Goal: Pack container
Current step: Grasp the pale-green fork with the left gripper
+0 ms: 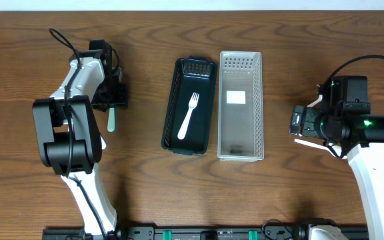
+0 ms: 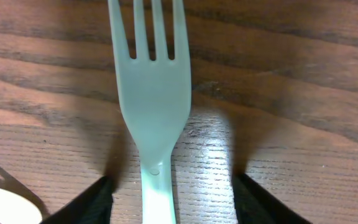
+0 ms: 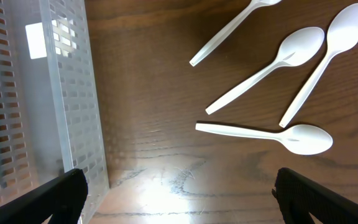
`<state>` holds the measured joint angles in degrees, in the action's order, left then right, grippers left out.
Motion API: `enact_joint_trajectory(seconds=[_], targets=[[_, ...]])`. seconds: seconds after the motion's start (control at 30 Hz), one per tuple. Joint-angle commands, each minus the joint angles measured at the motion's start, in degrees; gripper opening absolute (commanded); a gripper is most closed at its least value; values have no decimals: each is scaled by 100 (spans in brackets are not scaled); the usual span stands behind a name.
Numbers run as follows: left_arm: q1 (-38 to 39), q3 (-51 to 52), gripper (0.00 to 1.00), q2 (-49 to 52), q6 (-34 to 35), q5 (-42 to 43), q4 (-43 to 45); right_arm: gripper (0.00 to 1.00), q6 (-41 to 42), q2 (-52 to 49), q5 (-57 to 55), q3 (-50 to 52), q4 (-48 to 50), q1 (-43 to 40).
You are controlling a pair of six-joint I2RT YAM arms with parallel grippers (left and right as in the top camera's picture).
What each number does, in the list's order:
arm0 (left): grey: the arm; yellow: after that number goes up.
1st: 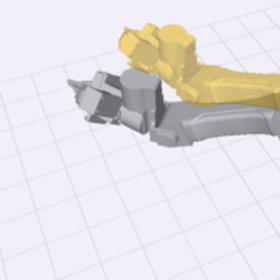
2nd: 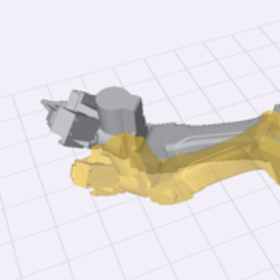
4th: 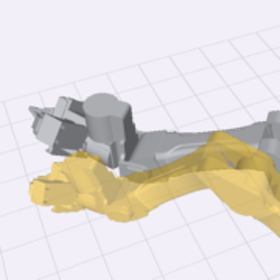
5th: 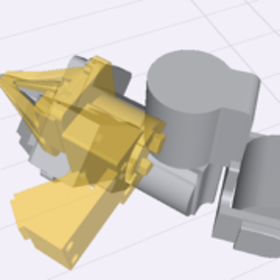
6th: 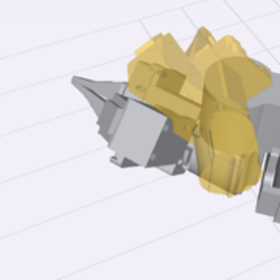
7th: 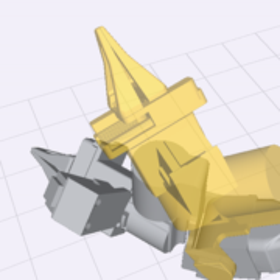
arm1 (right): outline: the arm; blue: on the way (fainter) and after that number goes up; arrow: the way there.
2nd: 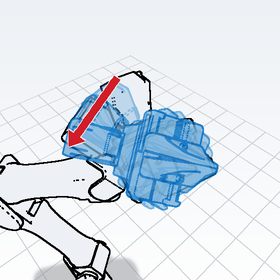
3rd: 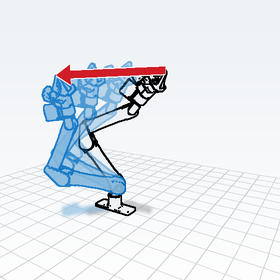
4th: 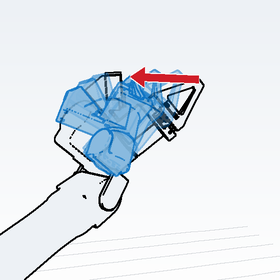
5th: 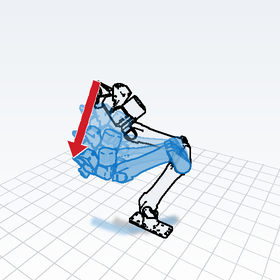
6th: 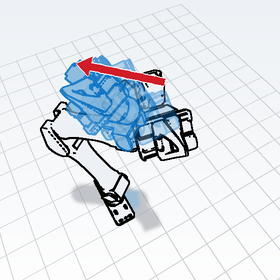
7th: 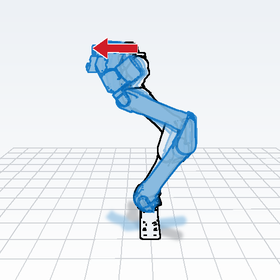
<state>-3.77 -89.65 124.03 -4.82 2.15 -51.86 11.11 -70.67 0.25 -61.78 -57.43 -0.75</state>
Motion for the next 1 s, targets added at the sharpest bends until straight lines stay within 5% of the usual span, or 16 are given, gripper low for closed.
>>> enact_joint_trajectory(seconds=[0.0, 0.33, 0.5, 0.6, 0.97], targets=[[-39, 28, 49, 105, -50, 26, -13, 99, -4, 7, 17, -105, -2, 39], [-39, 28, 25, 105, -48, 26, -15, 99, -4, 7, 15, -105, -4, 39], [-39, 28, 22, 105, -48, 26, -15, 99, -4, 7, 15, -105, -4, 39], [-39, 28, 11, 105, -48, 26, -13, 99, -4, 7, 15, -105, -4, 39], [-39, 26, 6, 101, -48, 24, -15, 99, -4, 7, 15, -105, -4, 39]])
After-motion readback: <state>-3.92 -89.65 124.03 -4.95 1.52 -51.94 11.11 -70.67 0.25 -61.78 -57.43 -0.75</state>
